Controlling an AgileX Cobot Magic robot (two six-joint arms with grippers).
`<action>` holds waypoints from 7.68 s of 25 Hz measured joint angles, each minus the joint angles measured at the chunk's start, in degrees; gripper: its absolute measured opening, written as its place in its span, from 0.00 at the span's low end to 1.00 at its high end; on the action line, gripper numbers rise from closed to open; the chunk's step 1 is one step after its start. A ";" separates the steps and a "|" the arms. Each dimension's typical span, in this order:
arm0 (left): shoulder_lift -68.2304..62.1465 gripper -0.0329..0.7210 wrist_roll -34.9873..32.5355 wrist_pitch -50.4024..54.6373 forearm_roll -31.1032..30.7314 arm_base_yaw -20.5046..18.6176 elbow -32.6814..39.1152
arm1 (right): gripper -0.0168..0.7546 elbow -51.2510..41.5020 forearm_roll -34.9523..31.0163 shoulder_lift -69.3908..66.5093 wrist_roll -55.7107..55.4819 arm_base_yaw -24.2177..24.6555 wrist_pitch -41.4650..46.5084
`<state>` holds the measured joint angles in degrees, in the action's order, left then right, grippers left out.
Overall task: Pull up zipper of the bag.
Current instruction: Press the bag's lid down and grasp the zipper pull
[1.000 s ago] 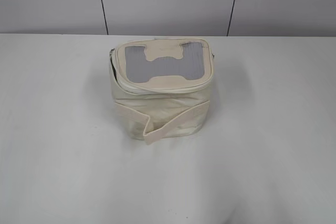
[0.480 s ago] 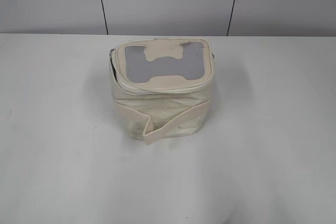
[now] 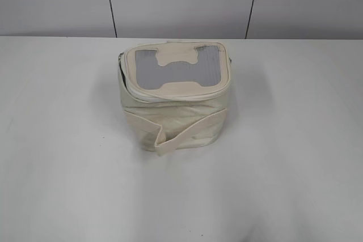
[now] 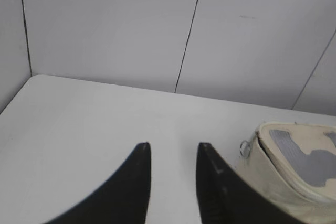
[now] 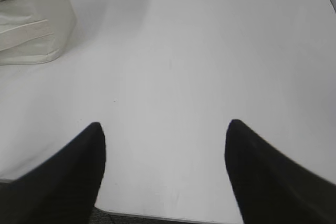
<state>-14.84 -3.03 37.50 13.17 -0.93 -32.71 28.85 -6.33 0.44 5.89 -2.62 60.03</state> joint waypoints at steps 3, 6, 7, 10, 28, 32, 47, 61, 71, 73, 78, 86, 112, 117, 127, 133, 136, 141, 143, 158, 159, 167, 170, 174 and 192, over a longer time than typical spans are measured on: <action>-4.86 0.36 0.00 -6.48 1.23 0.51 0.00 | 0.75 0.00 -0.07 0.00 0.00 0.00 0.00; -9.41 0.36 0.00 -13.23 3.79 1.92 0.00 | 0.75 0.21 -0.07 -0.39 0.00 0.00 -0.39; -11.30 0.36 0.00 -15.15 4.45 2.41 0.00 | 0.75 0.53 -0.07 -1.27 0.00 0.00 -1.62; -17.16 0.36 0.00 -17.31 5.37 3.61 0.00 | 0.75 2.95 -0.77 -5.77 0.00 0.00 -8.38; -43.96 0.47 -2.37 -9.47 13.38 14.92 -3.87 | 0.75 42.30 -5.03 -70.43 17.41 -13.43 -11.46; -47.02 0.48 -2.41 -5.26 13.69 14.92 -8.87 | 0.75 56.00 -9.54 -83.18 23.31 -13.77 -3.74; -61.37 0.49 -5.37 3.46 13.76 15.03 -18.27 | 0.69 95.36 -21.58 -117.53 36.10 -15.32 8.98; -62.63 0.49 -5.44 -1.65 12.77 15.09 -18.27 | 0.66 100.15 -14.81 -124.56 39.04 -26.40 9.19; -62.63 0.49 -5.44 -0.54 12.34 15.09 -18.27 | 0.66 103.44 -13.37 -130.57 39.23 -29.88 9.27; -62.63 0.49 -5.44 -0.07 12.34 15.09 -18.27 | 0.66 103.50 -12.43 -131.23 39.23 -29.88 9.27; -62.63 0.49 -5.49 0.82 12.34 15.09 -18.27 | 0.66 103.55 -13.59 -132.73 39.54 -29.88 9.33; -62.63 0.49 -5.49 0.82 12.34 15.09 -18.27 | 0.66 103.55 -15.34 -133.53 41.03 -29.88 8.15; -62.63 0.49 -5.49 0.82 12.34 15.09 -18.27 | 0.36 103.75 -17.95 -138.09 42.32 -29.81 6.58; -62.63 0.49 -5.49 0.82 12.34 15.09 -18.27 | 0.31 104.01 -17.78 -138.09 42.32 -29.81 6.98; -62.63 0.49 -5.49 0.84 12.32 15.09 -18.27 | 0.43 104.12 -12.12 -138.09 39.83 -32.25 7.24; -62.63 0.49 -5.49 1.75 12.32 15.09 -18.27 | 0.42 104.18 -10.36 -138.02 38.78 -32.94 7.24; -62.63 0.49 -5.49 2.14 12.32 15.09 -18.27 | 0.43 105.32 -9.74 -137.96 38.61 -33.09 7.69; -62.63 0.49 -5.55 2.13 12.32 15.09 -18.27 | 0.62 109.22 -8.81 -137.96 38.50 -33.52 8.88; -62.63 0.49 -5.55 2.25 12.32 15.09 -18.27 | 0.64 109.35 -8.17 -137.96 38.50 -33.56 8.88; -62.63 0.49 -5.55 3.07 12.38 15.09 -18.27 | 0.56 109.91 -8.41 -141.44 35.98 -33.56 9.25; -62.63 0.49 -5.55 3.13 12.38 15.09 -18.27 | 0.50 109.95 -8.41 -141.49 35.92 -33.56 9.25; -62.63 0.49 -5.55 1.82 12.38 15.09 -18.27 | 0.10 110.02 -8.71 -141.52 35.82 -33.38 9.08; -62.63 0.49 -5.55 0.98 12.32 15.09 -18.27 | 0.10 110.02 -9.62 -141.52 35.82 -33.38 9.13; -62.63 0.50 -5.55 0.46 12.32 15.09 -18.27 | 0.09 109.95 -9.85 -141.39 34.62 -33.38 9.13; -69.96 0.67 -26.61 -3.93 22.62 15.09 -18.32 | 0.08 101.75 -9.39 -136.20 33.65 -33.87 7.46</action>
<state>-84.81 -29.64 33.57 35.79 14.16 -51.02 130.60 -15.72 -135.75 39.54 -36.49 67.49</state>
